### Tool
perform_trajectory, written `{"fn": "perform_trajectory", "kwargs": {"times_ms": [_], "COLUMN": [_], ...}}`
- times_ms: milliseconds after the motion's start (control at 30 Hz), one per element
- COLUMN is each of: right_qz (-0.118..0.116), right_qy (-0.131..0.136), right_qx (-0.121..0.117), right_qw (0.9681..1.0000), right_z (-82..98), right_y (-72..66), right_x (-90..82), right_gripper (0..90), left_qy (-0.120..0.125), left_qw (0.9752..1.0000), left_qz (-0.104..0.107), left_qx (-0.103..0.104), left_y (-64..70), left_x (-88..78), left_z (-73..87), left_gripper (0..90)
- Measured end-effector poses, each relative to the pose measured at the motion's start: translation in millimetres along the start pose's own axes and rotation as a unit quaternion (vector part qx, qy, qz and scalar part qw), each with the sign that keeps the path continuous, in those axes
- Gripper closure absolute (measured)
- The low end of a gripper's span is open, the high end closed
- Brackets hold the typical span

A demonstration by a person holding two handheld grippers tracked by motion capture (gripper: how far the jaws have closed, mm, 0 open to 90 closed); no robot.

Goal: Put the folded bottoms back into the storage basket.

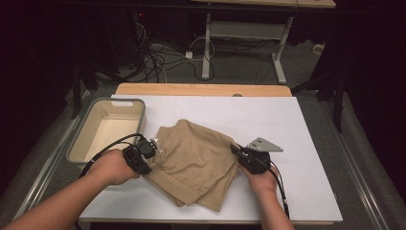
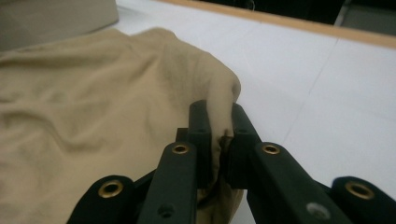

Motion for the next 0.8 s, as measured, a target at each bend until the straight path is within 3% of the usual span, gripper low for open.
{"fn": "perform_trajectory", "kwargs": {"times_ms": [200, 367, 533, 800], "right_qz": [-0.006, -0.012, -0.013, -0.019], "right_qy": [0.019, 0.019, 0.020, 0.028], "right_qx": [-0.018, -0.017, -0.030, -0.030], "right_qw": [0.9996, 0.9996, 0.9993, 0.9990], "right_z": [-22.0, -33.4, -38.7, -42.5], "right_y": [-12.4, -18.6, -27.1, -34.6], "right_x": [-1.5, 4.9, 13.7, 22.7], "right_gripper": [84.4, 84.4, 84.3, 84.3], "left_qy": [0.007, -0.013, -0.018, -0.031], "left_qw": [1.0000, 0.9999, 0.9998, 0.9994], "left_qz": [0.001, 0.002, 0.001, -0.003], "left_qx": [-0.006, -0.005, -0.012, -0.015], "left_y": [-3.2, -11.1, -16.5, -15.2], "left_x": [-15.1, -23.8, -27.5, -31.8], "left_z": [-2.1, -3.2, -2.1, -1.2], "left_gripper": [77.6, 77.6, 77.6, 77.6]}}
Point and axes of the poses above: each handheld gripper's, and its own axes: x roughly forward along the jaws, z roughly out of its underside, y roughly to its right, the point moved 7 cm from there along x, roughly forward along the jaws, and after that the axes turned 5 degrees about y, right-handed, at the moved point
